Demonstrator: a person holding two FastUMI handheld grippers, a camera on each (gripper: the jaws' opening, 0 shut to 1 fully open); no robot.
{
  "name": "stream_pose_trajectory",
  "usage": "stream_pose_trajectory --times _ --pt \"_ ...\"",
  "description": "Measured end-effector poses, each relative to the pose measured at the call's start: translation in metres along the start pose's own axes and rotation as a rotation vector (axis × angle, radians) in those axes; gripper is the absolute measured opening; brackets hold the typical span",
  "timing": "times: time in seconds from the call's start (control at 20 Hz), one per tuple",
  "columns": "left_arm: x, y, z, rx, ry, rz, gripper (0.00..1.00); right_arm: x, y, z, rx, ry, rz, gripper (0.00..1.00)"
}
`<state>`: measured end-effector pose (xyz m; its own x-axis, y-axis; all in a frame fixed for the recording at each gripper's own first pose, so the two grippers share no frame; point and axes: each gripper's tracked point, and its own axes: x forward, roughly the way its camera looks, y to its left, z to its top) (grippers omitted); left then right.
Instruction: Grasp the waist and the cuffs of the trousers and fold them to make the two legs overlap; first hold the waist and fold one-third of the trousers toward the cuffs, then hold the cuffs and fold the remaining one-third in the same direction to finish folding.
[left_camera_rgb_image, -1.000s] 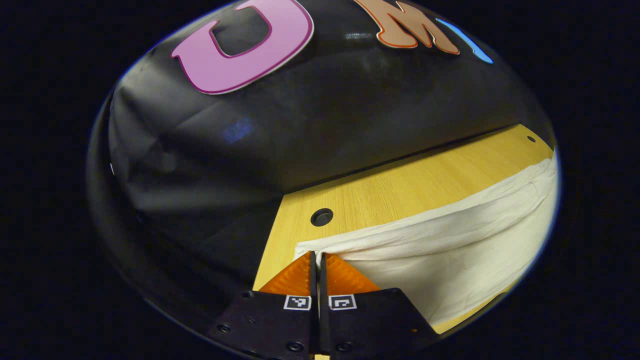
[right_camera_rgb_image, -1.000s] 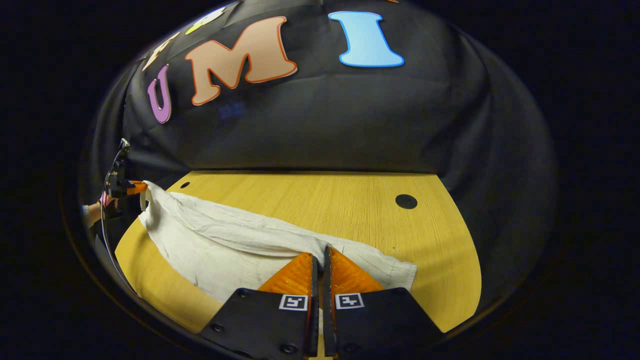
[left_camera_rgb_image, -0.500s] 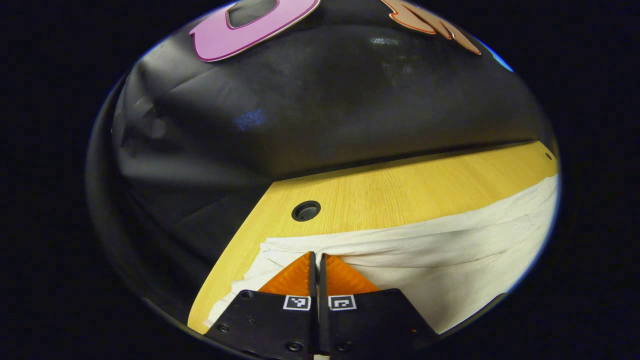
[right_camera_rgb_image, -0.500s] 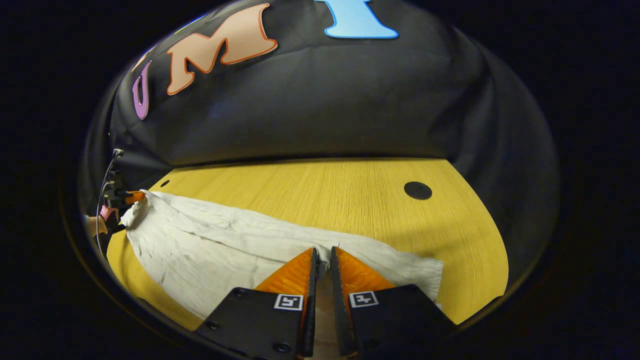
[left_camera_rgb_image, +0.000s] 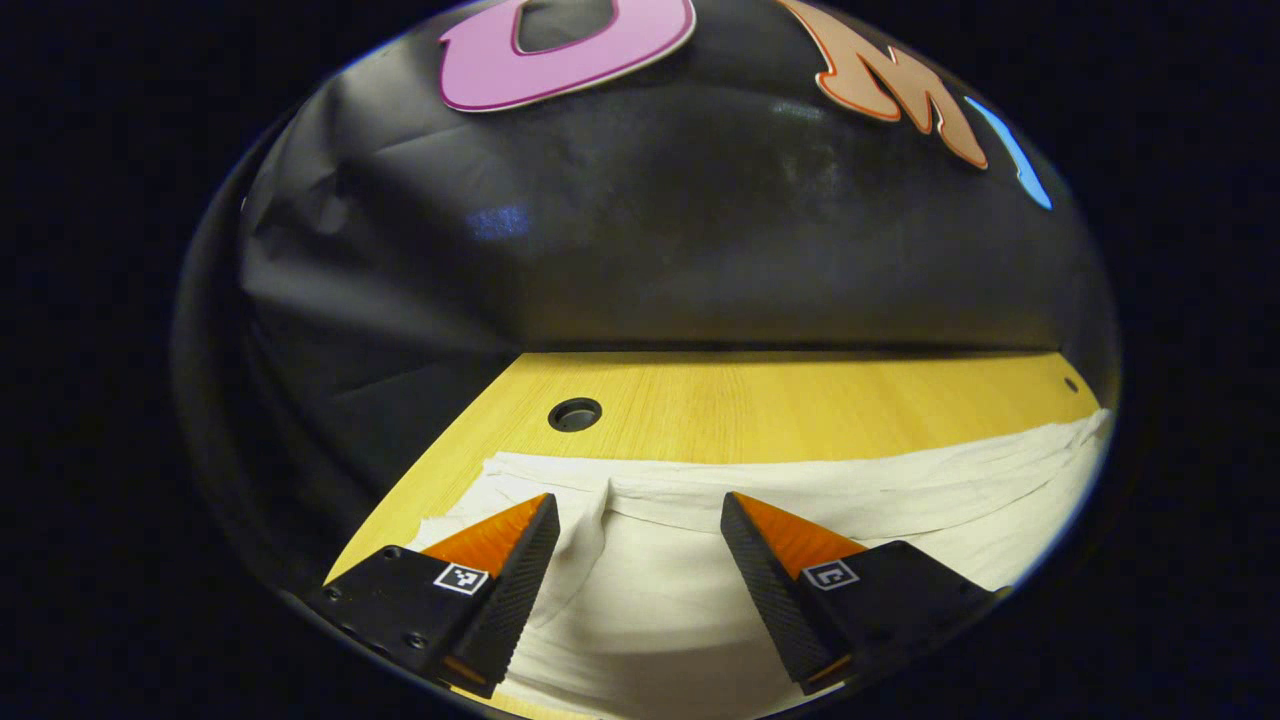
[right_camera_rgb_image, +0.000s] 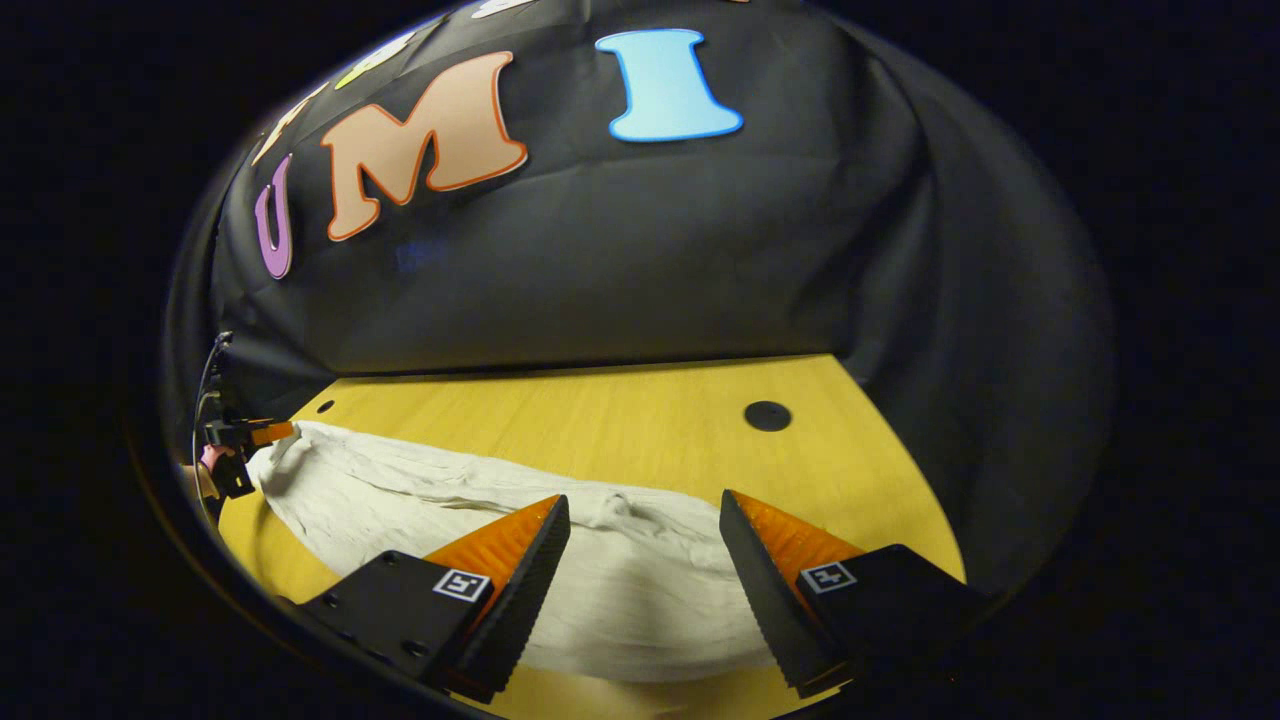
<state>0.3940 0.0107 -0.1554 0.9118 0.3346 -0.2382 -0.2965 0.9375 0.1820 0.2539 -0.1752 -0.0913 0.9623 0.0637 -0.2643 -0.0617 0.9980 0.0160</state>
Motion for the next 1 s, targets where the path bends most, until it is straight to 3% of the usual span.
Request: stream_pose_trajectory --times 0.3,0.65,0.85,0.95,1.0 --pt "-0.060 -0.005 0.010 -0.033 -0.034 -0.025 0.97 -0.034 -0.049 -0.034 0.088 0.072 -0.081 0.96" --pt "-0.119 -0.033 -0.002 0.012 -0.031 -0.076 0.97 -0.023 -0.062 -0.093 0.140 0.187 -0.072 0.96" --pt "-0.138 -0.047 -0.003 0.023 -0.040 -0.096 0.97 -0.016 -0.062 -0.102 0.154 0.200 -0.052 0.94" --pt "-0.144 -0.053 0.002 0.008 -0.055 -0.097 0.97 -0.014 -0.060 -0.107 0.157 0.208 -0.039 0.97" --pt "-0.147 -0.055 0.003 0.002 -0.061 -0.092 0.97 -0.013 -0.059 -0.103 0.154 0.191 -0.033 0.92"
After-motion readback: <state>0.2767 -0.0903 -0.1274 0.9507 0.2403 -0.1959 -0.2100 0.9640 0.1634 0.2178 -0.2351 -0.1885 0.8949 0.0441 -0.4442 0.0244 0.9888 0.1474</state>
